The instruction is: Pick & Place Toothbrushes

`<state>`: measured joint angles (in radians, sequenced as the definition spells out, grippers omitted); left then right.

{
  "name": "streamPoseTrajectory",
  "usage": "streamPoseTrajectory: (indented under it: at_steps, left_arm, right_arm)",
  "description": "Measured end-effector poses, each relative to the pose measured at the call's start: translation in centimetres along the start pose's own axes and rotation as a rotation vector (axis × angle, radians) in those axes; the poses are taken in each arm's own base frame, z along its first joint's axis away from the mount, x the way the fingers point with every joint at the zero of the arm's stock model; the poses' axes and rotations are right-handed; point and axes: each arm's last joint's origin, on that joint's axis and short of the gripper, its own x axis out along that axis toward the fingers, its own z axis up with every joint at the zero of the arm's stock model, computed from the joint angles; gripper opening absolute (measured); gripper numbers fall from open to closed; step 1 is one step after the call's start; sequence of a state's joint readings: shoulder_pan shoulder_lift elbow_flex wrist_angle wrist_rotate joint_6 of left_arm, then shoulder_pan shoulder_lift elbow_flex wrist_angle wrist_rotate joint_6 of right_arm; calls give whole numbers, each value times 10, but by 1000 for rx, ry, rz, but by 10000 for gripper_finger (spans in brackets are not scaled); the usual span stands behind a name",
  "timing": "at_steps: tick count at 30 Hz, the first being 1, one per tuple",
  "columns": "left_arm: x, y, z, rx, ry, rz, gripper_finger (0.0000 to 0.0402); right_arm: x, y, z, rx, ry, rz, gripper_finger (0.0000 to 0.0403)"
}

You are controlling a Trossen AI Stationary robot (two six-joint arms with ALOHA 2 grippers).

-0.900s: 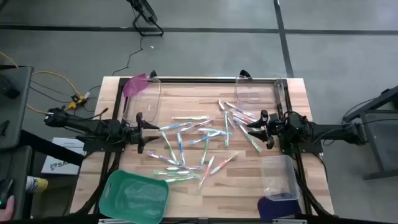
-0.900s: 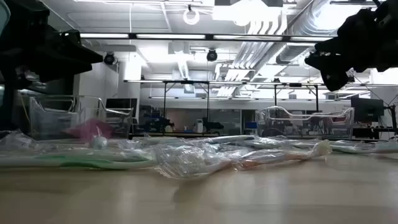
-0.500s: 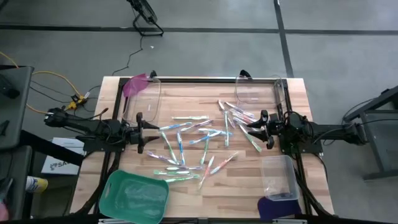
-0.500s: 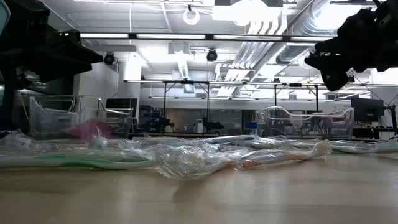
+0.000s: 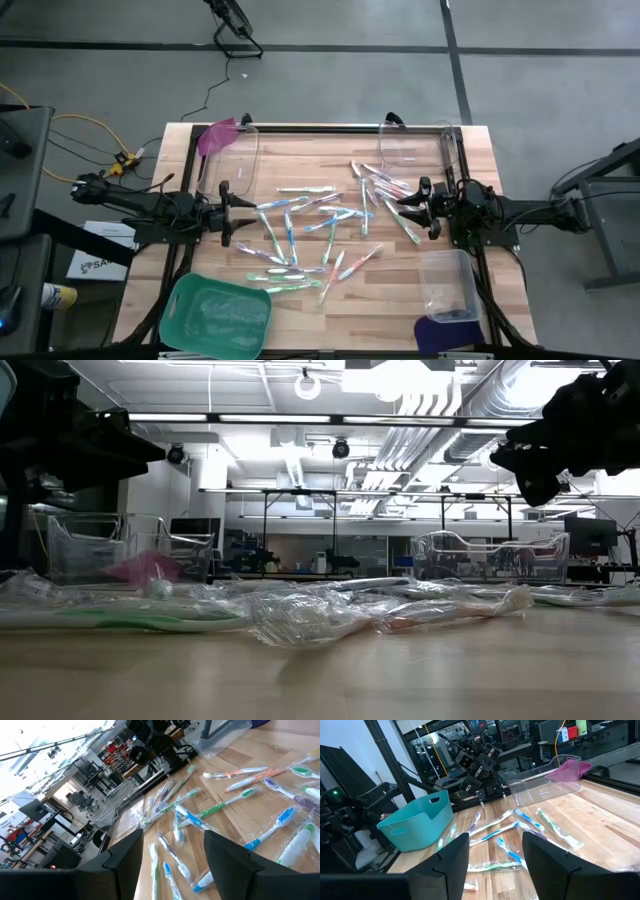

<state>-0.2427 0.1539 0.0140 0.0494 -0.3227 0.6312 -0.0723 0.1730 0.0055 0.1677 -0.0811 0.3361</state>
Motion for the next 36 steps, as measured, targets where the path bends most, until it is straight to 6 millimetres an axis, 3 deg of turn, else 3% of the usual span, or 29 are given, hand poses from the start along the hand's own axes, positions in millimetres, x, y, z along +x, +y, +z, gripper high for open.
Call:
streamPoseTrajectory:
  at_steps: [8, 17, 27, 34, 36]
  left_arm:
    - [0, 0, 0, 0, 0, 0, 203]
    - [0, 0, 0, 0, -1, 0, 203]
    - [0, 0, 1, -36, -5, 3, 203]
    - [0, 0, 0, -33, 0, 0, 203]
    - [0, 0, 0, -34, 0, 0, 203]
  right_arm:
    - [0, 0, 0, 2, -1, -3, 177]
    - [0, 0, 0, 121, -3, 1, 177]
    - [0, 0, 0, 374, 1, -7, 177]
    - [1, -5, 1, 383, -29, -182, 177]
    - [3, -3, 11, 377, -43, -216, 177]
